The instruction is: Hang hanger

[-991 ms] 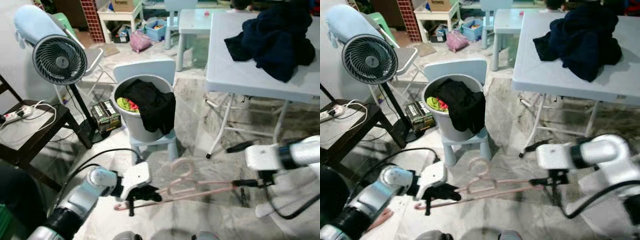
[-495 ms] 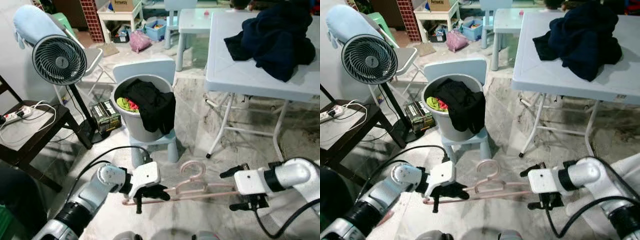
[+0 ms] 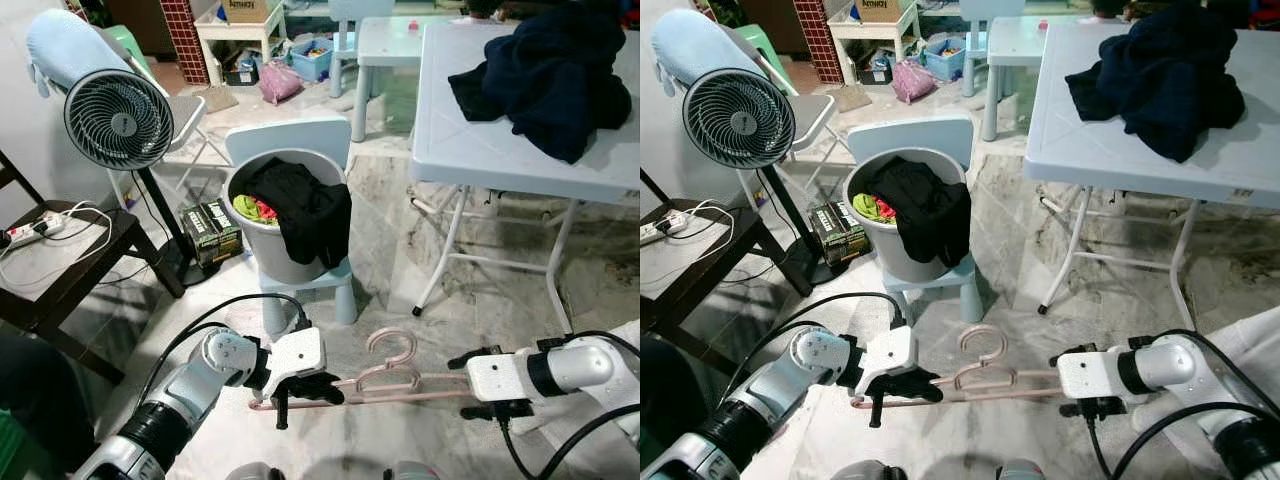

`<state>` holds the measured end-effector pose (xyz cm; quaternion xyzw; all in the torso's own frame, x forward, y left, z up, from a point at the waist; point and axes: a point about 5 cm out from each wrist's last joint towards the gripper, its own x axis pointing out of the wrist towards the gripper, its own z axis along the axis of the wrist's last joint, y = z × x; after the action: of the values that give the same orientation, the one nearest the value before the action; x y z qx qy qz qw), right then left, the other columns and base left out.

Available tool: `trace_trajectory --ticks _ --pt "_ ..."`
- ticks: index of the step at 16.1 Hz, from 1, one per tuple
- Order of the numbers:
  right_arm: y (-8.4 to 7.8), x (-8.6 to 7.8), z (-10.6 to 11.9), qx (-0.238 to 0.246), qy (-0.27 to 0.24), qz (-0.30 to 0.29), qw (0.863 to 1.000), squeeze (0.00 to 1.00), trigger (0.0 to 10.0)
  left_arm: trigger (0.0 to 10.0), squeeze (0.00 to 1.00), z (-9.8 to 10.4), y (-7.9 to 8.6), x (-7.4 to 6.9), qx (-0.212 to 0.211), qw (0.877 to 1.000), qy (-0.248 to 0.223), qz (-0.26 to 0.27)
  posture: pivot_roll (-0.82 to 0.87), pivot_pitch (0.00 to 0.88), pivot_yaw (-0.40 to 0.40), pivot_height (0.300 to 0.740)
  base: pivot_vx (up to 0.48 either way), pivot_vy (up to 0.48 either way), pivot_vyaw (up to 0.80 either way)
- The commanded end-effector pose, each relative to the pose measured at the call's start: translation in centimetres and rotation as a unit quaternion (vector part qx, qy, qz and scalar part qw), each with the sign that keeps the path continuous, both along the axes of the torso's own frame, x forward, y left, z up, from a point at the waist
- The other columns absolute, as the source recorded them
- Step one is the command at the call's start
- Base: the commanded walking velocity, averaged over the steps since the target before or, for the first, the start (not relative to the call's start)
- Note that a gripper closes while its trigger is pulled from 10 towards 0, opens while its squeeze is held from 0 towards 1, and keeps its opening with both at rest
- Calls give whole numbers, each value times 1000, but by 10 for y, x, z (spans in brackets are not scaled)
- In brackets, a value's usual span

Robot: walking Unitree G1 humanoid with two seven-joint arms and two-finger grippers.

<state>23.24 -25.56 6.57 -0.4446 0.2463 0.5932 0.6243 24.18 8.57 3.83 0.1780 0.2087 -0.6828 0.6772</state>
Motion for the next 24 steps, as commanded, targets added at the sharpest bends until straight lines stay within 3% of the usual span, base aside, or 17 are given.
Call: trace_trajectory --ticks 1,5,13,24 --pt "-2 7 9 -8 -13 14 1000 0 0 10000 0 1 0 2 10 1000 -7 -13 -141 15 83 740 0 0 0" --pt "-1 12 18 -12 -11 30 999 0 0 10000 0 -2 0 1 14 1000 -8 -19 -141 14 86 740 0 0 0" --pt "-9 -4 14 -50 49 39 997 0 0 10000 0 -4 -1 2 15 1000 -9 -18 -146 12 83 740 0 0 0" --pt "-5 -4 9 -27 39 2 999 0 0 10000 0 -5 -3 4 13 1000 -17 -15 -150 8 85 740 0 0 0"
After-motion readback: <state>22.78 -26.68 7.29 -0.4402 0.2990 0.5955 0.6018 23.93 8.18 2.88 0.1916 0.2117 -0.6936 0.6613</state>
